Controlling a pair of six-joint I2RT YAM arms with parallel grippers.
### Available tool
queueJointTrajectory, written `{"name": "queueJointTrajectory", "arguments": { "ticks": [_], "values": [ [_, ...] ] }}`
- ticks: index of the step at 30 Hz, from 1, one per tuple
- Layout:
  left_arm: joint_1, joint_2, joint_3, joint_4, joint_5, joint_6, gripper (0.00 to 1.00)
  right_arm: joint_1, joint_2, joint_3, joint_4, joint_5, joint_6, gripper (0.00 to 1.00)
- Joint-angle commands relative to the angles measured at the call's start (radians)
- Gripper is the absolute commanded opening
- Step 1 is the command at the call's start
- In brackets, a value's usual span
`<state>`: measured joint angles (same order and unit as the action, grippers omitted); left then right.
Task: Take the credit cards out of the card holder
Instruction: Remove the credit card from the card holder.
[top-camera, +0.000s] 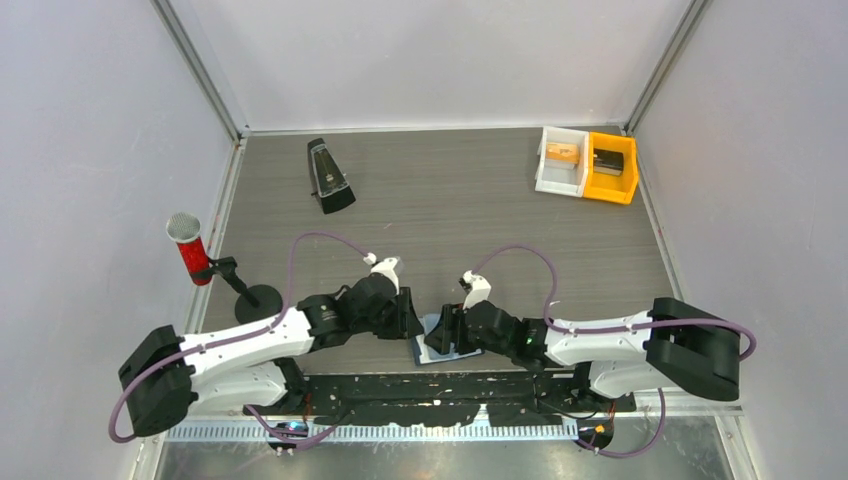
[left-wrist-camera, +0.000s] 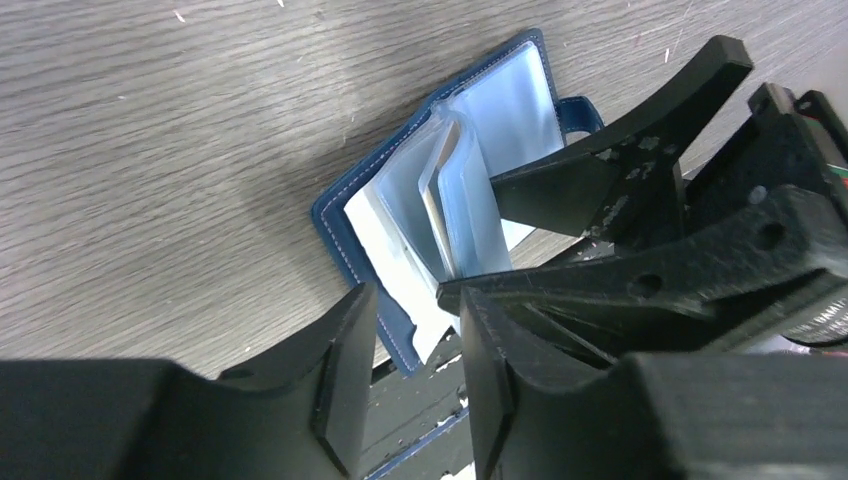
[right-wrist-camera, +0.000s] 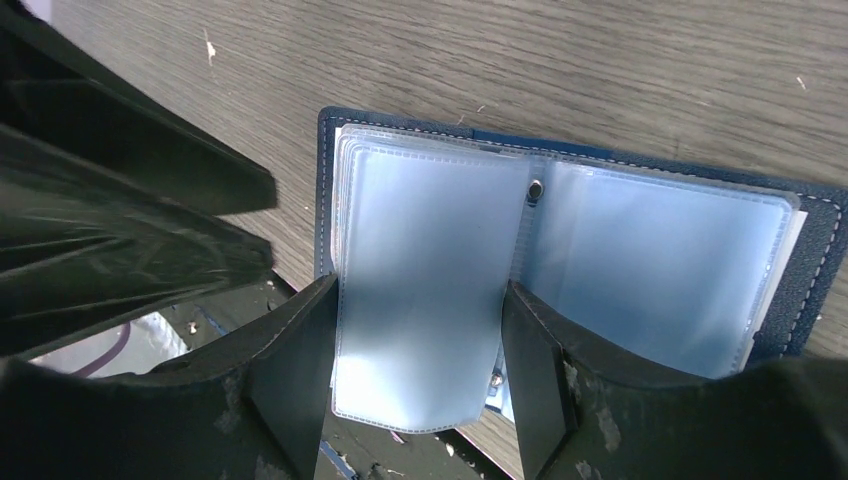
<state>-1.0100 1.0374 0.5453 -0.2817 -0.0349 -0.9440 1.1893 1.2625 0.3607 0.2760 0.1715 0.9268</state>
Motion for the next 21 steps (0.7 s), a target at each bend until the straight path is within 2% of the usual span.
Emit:
{"name": "queueJointTrajectory", "arguments": {
  "ticks": [1, 12, 21],
  "values": [
    [0.004, 0.060, 0.008, 0.104, 0.057, -0.025, 0.36, -0.006, -0.043, -0.035, 0.129, -0.010, 0.024, 0.64],
    [0.005, 0.134, -0.008, 0.137, 0.011, -0.009, 0.26, -0.037, -0.056, -0.054, 0.158, -0.066, -0.004, 0.66],
    [0.006, 0.173, -0.011, 0.131, 0.004, 0.000, 0.23, -0.037, -0.079, -0.073, 0.195, -0.086, -0.027, 0.70]
  ]
}}
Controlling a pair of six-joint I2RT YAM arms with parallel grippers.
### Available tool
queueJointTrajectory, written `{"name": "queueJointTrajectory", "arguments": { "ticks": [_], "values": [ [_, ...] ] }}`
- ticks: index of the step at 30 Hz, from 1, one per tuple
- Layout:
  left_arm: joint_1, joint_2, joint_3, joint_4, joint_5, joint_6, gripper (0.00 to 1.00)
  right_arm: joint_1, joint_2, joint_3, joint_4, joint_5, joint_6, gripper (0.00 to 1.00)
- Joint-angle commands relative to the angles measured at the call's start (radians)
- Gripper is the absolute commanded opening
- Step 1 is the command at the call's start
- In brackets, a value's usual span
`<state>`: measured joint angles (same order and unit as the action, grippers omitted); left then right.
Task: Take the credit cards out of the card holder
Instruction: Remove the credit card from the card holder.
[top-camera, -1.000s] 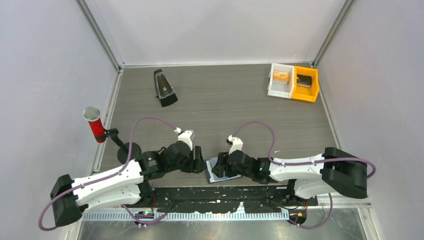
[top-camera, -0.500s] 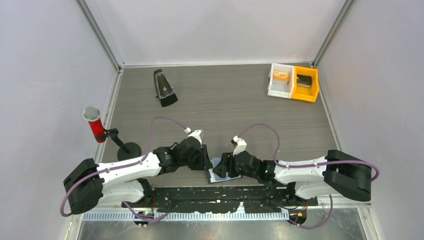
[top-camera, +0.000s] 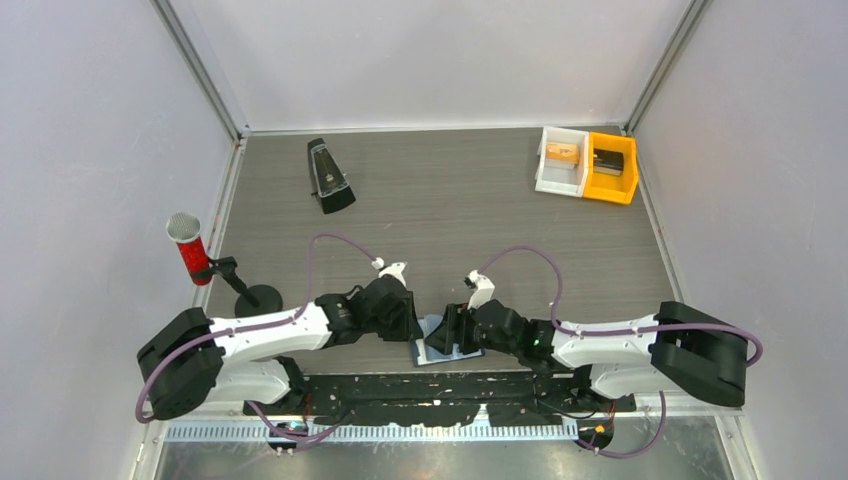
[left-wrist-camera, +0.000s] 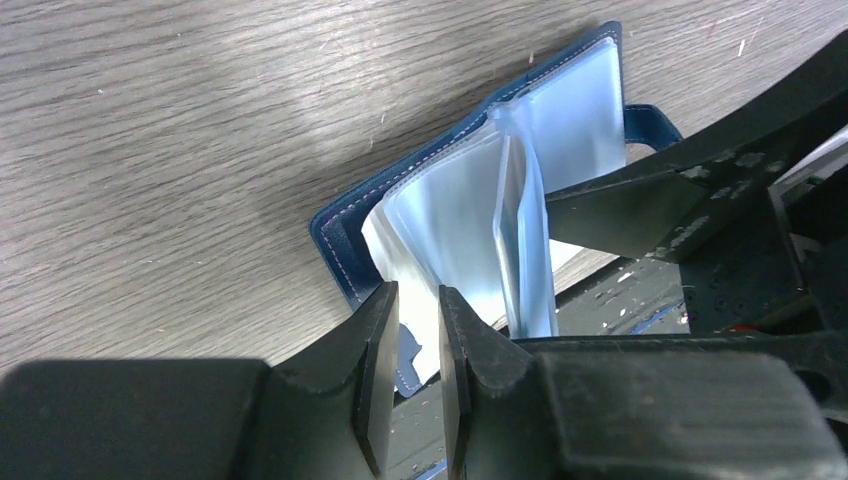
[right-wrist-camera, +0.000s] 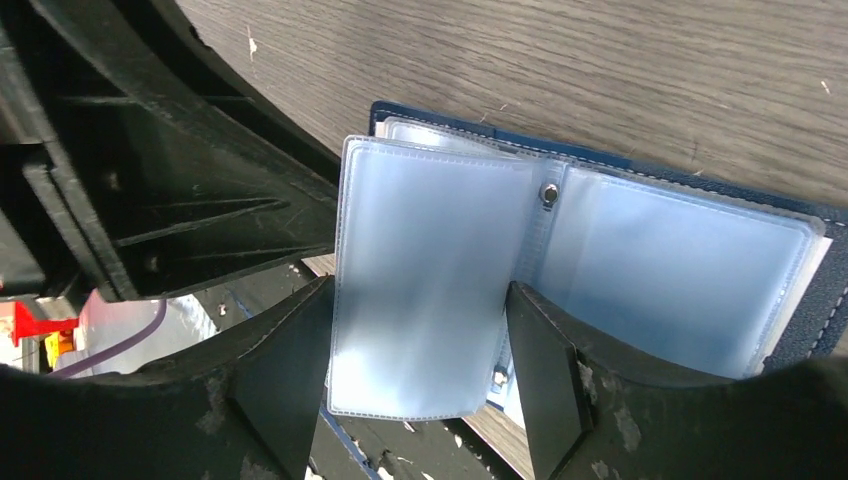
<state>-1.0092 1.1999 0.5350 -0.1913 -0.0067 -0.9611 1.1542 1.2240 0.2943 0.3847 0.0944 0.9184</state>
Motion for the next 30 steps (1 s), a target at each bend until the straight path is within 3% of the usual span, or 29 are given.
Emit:
{"name": "queueJointTrajectory", "arguments": {
  "ticks": [1, 7, 15, 23, 30],
  "values": [
    [0.005, 0.014, 0.002, 0.034, -0.027, 0.020, 0.23, -0.002, -0.047, -0.010, 0.081, -0.008, -0.021, 0.70],
    [0.004, 0.008, 0.029, -0.025, -0.035, 0.030, 0.24, -0.002, -0.056, -0.011, 0.074, -0.006, -0.033, 0.67],
    [0.004, -0.054, 0.063, -0.083, -0.052, 0.012, 0.32, -0.004, -0.058, -0.002, 0.050, 0.017, -0.047, 0.65],
    [0.005, -0.040, 0.065, -0.074, -0.035, 0.010, 0.33, 0.003, -0.083, 0.062, -0.128, 0.092, -0.038, 0.73],
    [0.004, -0.194, 0.072, -0.241, -0.187, 0.021, 0.36, 0.109, -0.034, 0.205, -0.355, 0.266, 0.002, 0.75]
  ]
}}
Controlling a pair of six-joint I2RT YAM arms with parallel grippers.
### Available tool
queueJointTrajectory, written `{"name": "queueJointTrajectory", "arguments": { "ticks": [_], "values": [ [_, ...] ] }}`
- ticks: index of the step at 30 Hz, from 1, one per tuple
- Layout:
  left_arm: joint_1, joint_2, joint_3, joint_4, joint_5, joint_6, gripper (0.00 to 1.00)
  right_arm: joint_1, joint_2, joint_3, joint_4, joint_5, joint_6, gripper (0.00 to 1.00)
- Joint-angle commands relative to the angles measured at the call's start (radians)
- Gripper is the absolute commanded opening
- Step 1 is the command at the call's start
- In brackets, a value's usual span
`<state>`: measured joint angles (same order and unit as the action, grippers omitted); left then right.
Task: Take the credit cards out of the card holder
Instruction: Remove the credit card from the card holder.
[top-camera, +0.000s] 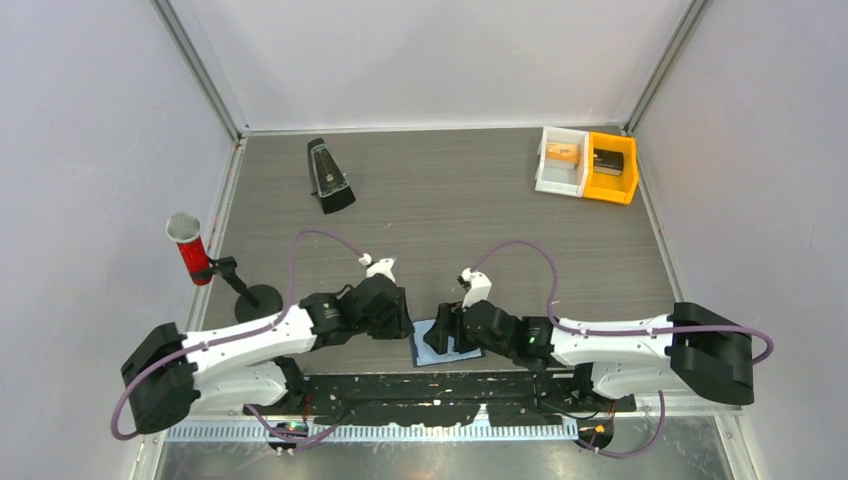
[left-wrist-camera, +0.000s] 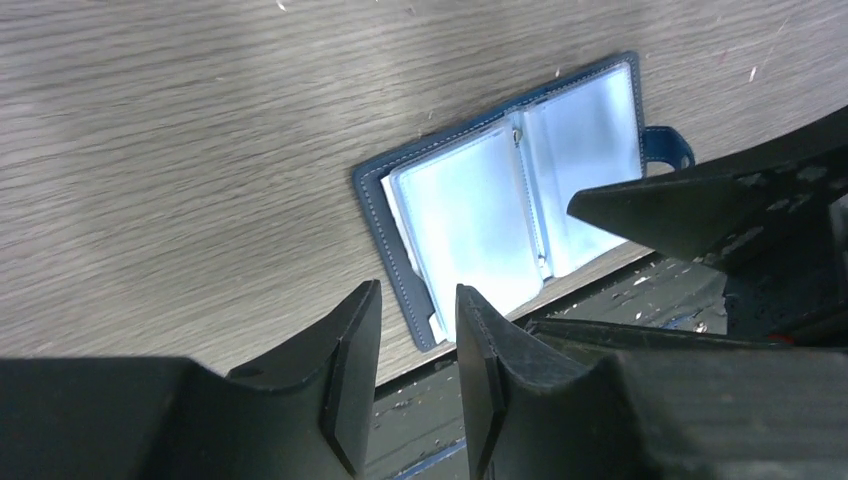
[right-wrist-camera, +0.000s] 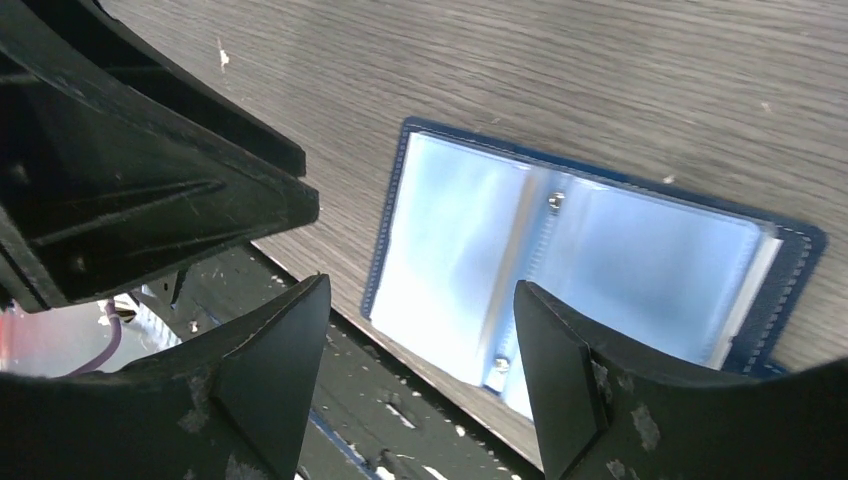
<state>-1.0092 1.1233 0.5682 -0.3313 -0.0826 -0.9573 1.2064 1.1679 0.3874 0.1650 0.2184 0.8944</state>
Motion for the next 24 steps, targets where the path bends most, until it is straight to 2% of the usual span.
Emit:
{"name": "queueJointTrajectory", "arguments": {
  "ticks": [1, 6, 11, 17, 24],
  "values": [
    [0.004, -0.149, 0.041, -0.130, -0.132, 0.020, 0.37, 0.064, 0.042, 0.145, -0.189, 0.154, 0.031, 0.75],
    [0.007, -0.320, 0.046, -0.265, -0.229, 0.046, 0.43, 0.112, 0.111, 0.233, -0.306, 0.236, 0.052, 0.75],
    [0.012, -0.451, 0.035, -0.331, -0.244, 0.058, 0.45, 0.145, 0.223, 0.317, -0.364, 0.285, 0.069, 0.77],
    [0.012, -0.534, 0.017, -0.383, -0.233, 0.045, 0.46, 0.162, 0.362, 0.425, -0.410, 0.303, 0.061, 0.81],
    [0.012, -0.586, -0.027, -0.355, -0.209, 0.022, 0.47, 0.198, 0.470, 0.516, -0.548, 0.391, 0.067, 0.80]
  ]
}}
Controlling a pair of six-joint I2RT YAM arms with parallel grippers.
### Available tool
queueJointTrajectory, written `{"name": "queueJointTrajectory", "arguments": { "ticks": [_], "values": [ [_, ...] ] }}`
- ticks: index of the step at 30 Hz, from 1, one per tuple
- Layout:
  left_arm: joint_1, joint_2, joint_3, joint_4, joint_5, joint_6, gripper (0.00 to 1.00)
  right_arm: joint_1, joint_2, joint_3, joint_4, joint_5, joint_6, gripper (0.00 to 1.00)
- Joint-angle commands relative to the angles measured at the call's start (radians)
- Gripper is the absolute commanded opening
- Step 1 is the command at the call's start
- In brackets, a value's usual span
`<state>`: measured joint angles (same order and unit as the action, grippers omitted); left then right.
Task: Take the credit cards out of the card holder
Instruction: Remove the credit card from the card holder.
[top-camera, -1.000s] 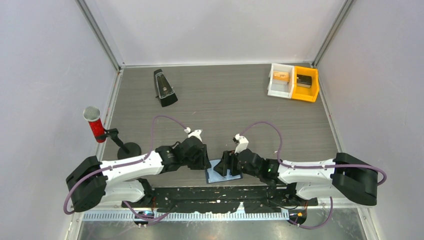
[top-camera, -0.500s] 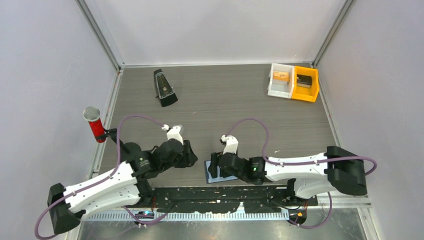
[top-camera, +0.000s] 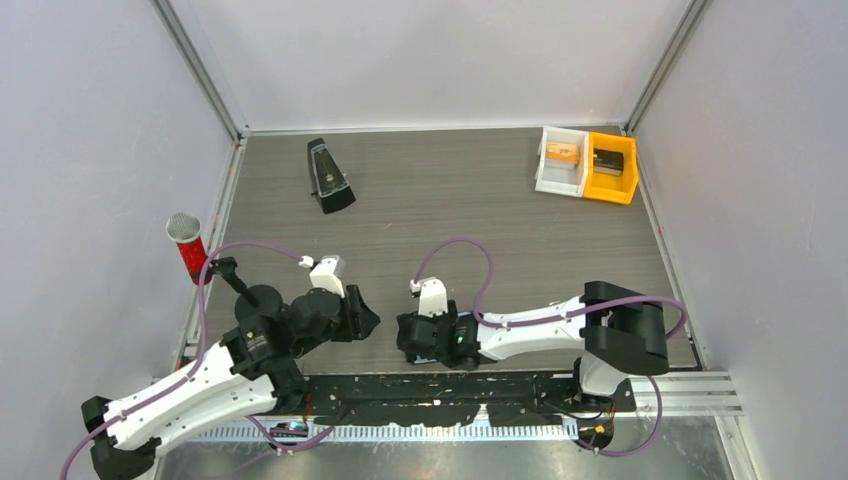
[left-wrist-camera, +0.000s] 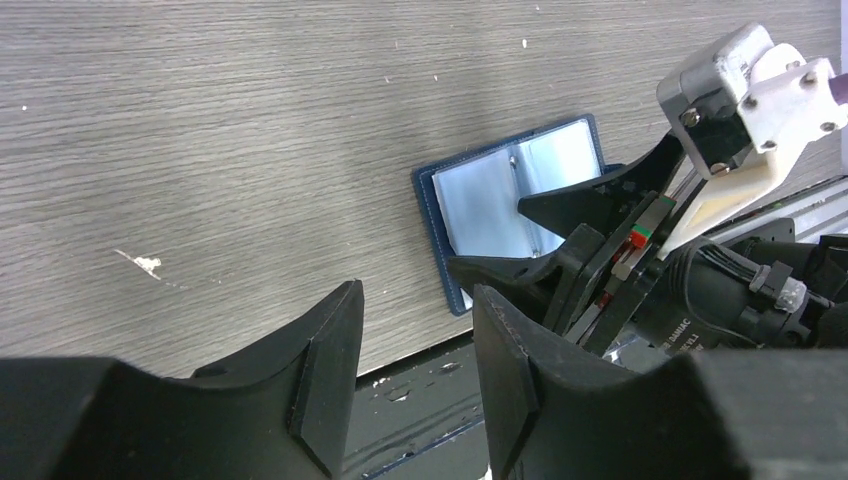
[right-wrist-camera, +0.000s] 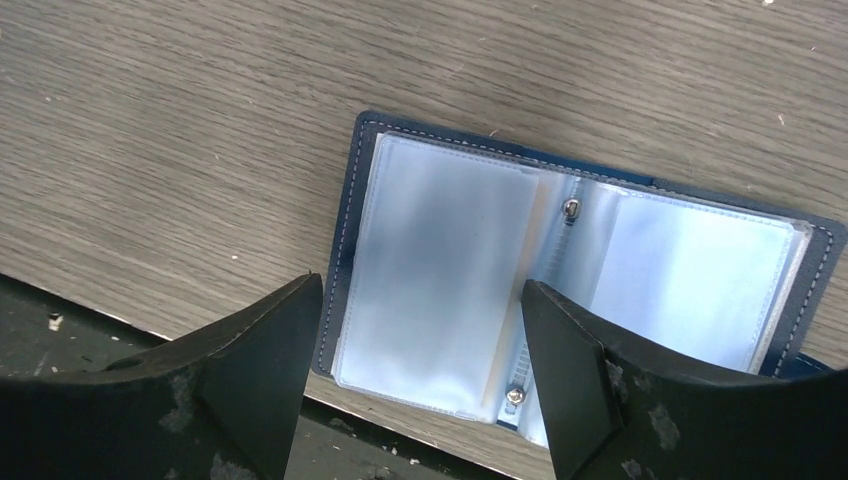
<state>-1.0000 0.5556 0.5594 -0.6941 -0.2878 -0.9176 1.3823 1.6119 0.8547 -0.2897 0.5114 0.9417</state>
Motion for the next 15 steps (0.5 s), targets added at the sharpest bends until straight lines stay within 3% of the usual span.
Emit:
{"name": "queueJointTrajectory", "arguments": {
  "ticks": [1, 15],
  "values": [
    [0.003, -0.019, -0.021, 0.013, -0.001, -0.018, 0.47, 0.023, 0.027, 0.047, -0.095, 0.100, 0.020, 0.80],
    [0.003, 0.024, -0.013, 0.024, 0.020, -0.016, 0.47, 0.024, 0.053, 0.064, -0.110, 0.114, 0.005, 0.78]
  ]
}}
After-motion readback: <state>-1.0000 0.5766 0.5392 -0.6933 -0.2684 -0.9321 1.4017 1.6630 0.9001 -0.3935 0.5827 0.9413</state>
